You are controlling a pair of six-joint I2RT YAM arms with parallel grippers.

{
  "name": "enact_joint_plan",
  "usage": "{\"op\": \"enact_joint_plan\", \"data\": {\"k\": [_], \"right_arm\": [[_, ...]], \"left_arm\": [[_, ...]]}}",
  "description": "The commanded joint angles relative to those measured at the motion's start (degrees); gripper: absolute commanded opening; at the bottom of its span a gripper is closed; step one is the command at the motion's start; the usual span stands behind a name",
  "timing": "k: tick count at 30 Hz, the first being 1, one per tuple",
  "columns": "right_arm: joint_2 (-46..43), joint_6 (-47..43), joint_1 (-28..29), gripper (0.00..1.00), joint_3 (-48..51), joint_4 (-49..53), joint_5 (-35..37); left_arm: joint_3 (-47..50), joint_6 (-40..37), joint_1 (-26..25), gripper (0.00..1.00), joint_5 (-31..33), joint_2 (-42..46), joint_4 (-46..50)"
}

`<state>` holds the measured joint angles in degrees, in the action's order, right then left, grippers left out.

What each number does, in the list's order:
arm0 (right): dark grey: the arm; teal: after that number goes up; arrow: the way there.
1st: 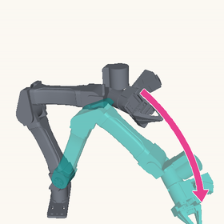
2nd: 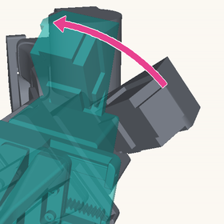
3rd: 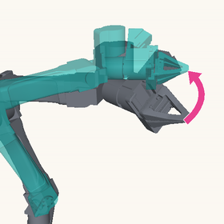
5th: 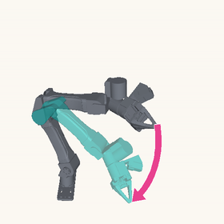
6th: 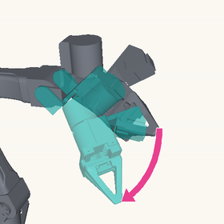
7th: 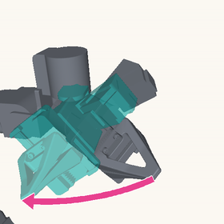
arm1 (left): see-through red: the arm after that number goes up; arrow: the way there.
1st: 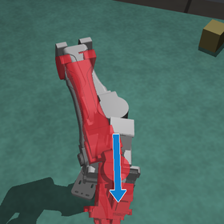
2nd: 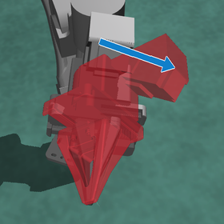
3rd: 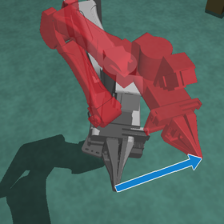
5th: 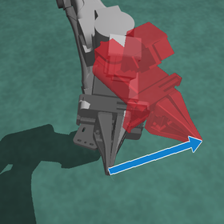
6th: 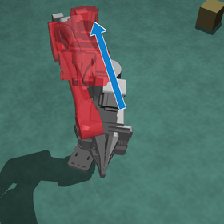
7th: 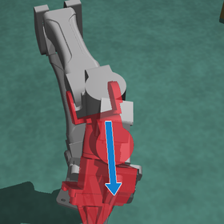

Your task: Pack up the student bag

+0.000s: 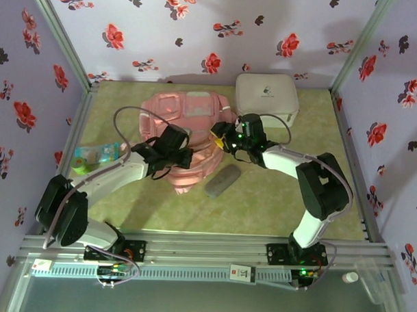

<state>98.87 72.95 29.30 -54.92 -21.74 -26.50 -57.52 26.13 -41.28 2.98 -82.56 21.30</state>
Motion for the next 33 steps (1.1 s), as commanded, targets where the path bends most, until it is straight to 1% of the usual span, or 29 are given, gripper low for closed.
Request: {"op": "enact_joint_plan", "data": {"k": [1, 6, 11, 14, 17, 19, 24, 30, 33], "right_arm": [[-2.6, 2.7, 1.4, 0.52, 1.4, -0.9, 2.5], [-1.7, 3.3, 2.7, 0.45, 0.6, -1.7, 1.9], [-0.1, 3.0, 3.9, 0.42, -1.2, -2.1, 1.5], [0.6, 1.5, 4.1, 0.32, -2.5, -0.9, 1.6], [0.3, -1.3, 3.7, 0.21, -3.1, 1.2, 3.5], [-0.2, -2.5, 2.9, 0.16, -2.3, -0.6, 4.5], [-1.2, -3.6, -0.4, 0.11, -2.1, -1.3, 4.4], [-1.8, -5.1, -2.3, 0.09, -3.2, 0.4, 3.2], [-1.7, -5.1, -2.8, 0.10, -3.2, 0.5, 3.0]], "left_arm": [[-3.7, -1.9, -1.5, 0.00, -2.6, -1.3, -2.2], [-4.8, -2.4, -2.0, 0.00, -2.9, -2.8, -2.3], [-5.1, -2.9, -2.1, 0.00, -3.3, -3.1, -1.8], [-5.0, -3.9, -2.1, 0.00, -3.3, -3.3, -0.3], [-4.9, -4.4, -1.6, 0.00, -3.0, -3.1, 3.1], [-3.9, -4.2, -0.5, 0.00, -2.7, -2.6, 4.7], [1.2, -4.1, 3.5, 0.00, -0.3, -0.1, 5.7], [5.9, -4.3, 8.8, 0.00, 0.3, 2.1, 3.4], [6.5, -4.5, 10.8, 0.00, 0.2, 3.2, 1.9]]}}
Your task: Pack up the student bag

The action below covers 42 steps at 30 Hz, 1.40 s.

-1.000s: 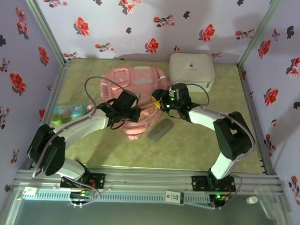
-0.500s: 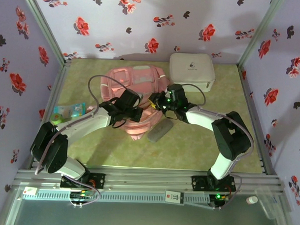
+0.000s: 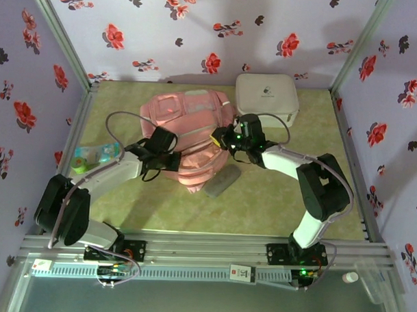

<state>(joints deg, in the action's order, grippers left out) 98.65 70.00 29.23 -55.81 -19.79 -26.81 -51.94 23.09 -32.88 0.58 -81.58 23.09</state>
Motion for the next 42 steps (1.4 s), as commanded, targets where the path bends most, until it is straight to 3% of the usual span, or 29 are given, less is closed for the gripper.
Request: {"op": "enact_joint_plan", "data": {"k": [1, 5, 11, 19, 23, 30, 36, 42], "right_arm": [[-1.5, -2.1, -2.6, 0.10, -2.4, -1.4, 3.1], [-1.5, -0.2, -2.4, 0.19, -2.0, -1.5, 2.1], [-2.3, 5.7, -0.6, 0.47, 0.1, -4.4, 2.1], [-1.1, 10.5, 3.6, 0.53, 0.1, -5.6, 3.4], [0.7, 11.9, 4.6, 0.50, -0.5, -6.3, 3.5], [-1.0, 6.7, 4.2, 0.20, -1.9, -2.8, 6.7], [-4.0, 2.9, 2.6, 0.11, -2.7, 0.2, 9.0], [-4.3, 2.5, 1.9, 0.09, -4.0, 0.3, 7.4]], "left_arm": [[0.7, -1.8, 2.5, 0.00, 2.4, 2.7, -0.5], [-1.9, -2.7, 1.3, 0.00, -1.0, 4.1, -1.3], [-6.6, -3.9, -3.5, 0.00, -1.4, 3.2, -1.3], [-9.1, -4.2, -6.2, 0.00, -1.6, -0.3, -1.6], [-9.1, -4.4, -6.4, 0.00, -1.5, -0.9, -1.5], [-6.0, -4.2, -4.8, 0.00, 2.6, 1.7, 1.2], [1.3, -1.7, 0.7, 0.00, 4.0, 7.4, 2.7], [7.9, -5.9, 7.3, 0.00, 4.8, 9.7, -3.3]]}}
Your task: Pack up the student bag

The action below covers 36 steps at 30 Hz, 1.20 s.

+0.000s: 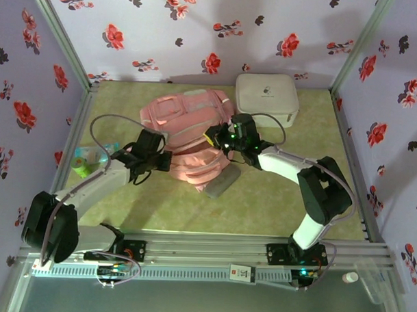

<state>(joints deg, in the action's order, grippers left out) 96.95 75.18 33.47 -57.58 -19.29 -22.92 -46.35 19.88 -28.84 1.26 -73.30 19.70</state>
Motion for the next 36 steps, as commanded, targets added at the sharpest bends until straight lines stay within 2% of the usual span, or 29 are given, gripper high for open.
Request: {"op": "enact_joint_plan", "data": {"k": [1, 7, 15, 23, 28, 31, 32, 36], "right_arm": [[-2.5, -2.5, -2.4, 0.09, -2.3, -0.3, 3.1], [-2.6, -2.5, -2.8, 0.08, -2.7, 0.3, 1.1], [-2.2, -3.5, -2.9, 0.09, -3.3, 0.9, -1.5], [-1.6, -4.2, -2.9, 0.09, -3.8, 1.5, -2.9], [-1.4, -4.5, -2.8, 0.10, -3.7, 1.8, -3.0], [-1.1, -5.5, -2.7, 0.14, -4.1, 2.9, -2.8], [-1.2, -6.1, -2.7, 0.17, -4.3, 3.5, -2.6], [-0.7, -10.4, -2.6, 0.39, -6.4, 9.8, -2.1]], "left_arm": [[2.7, -4.2, 4.3, 0.00, 4.1, 1.4, -1.5], [1.5, -13.5, 10.4, 0.00, 4.5, -1.5, -8.5], [-6.6, -23.9, 15.9, 0.00, 4.5, -9.7, -6.3], [-12.8, -31.4, 17.8, 0.00, 4.1, -15.9, -5.8], [-14.6, -31.8, 18.4, 0.00, 4.2, -18.0, -6.6], [-14.6, -29.5, 18.6, 0.11, 4.2, -17.4, -6.4], [-14.6, -27.9, 18.6, 0.17, 4.4, -16.9, -6.0], [-14.7, -13.6, 18.6, 0.55, 6.3, -13.4, 0.0]]}}
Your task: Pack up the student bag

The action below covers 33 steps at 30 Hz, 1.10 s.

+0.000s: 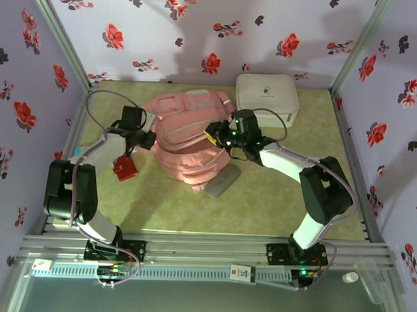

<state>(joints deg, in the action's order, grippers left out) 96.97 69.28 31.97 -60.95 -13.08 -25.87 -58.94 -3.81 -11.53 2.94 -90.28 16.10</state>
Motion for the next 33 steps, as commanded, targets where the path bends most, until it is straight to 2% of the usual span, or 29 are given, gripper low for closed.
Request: {"op": "enact_joint_plan", "data": {"k": [1, 4, 7, 13, 18, 22, 26, 33], "right_arm": [[-0.7, -5.7, -1.1, 0.46, -3.5, 5.6, 0.7], [-3.2, -9.7, -1.1, 0.54, -2.1, 12.1, 2.3], [-9.5, -15.4, -1.1, 0.64, 1.8, 20.2, 8.4], [-21.8, -24.8, 0.2, 0.75, 9.1, 37.3, 25.2], [-27.0, -25.5, 6.7, 0.79, 14.3, 43.0, 36.3], [-24.7, -24.5, 11.9, 0.80, 15.3, 43.8, 40.8], [-19.3, -24.2, 16.6, 0.86, 13.7, 42.8, 42.9], [-10.7, -25.0, 19.0, 0.92, 9.6, 40.1, 41.8]], "left_arm": [[-1.7, 14.1, 1.2, 0.61, 4.9, 5.0, 5.6], [1.9, 20.8, 1.1, 0.69, 3.7, 10.0, 7.2], [4.2, 24.0, 0.9, 0.77, 2.3, 15.5, 8.3], [2.9, 24.7, 0.8, 0.86, 0.6, 22.4, 11.8], [1.9, 23.2, 0.9, 0.93, 0.6, 24.9, 13.7], [2.1, 21.8, 0.9, 0.98, 0.6, 25.6, 13.7], [2.2, 21.0, 0.9, 1.00, 0.6, 25.6, 13.9], [2.5, 20.1, 0.9, 1.00, 0.7, 25.9, 13.9]]}}
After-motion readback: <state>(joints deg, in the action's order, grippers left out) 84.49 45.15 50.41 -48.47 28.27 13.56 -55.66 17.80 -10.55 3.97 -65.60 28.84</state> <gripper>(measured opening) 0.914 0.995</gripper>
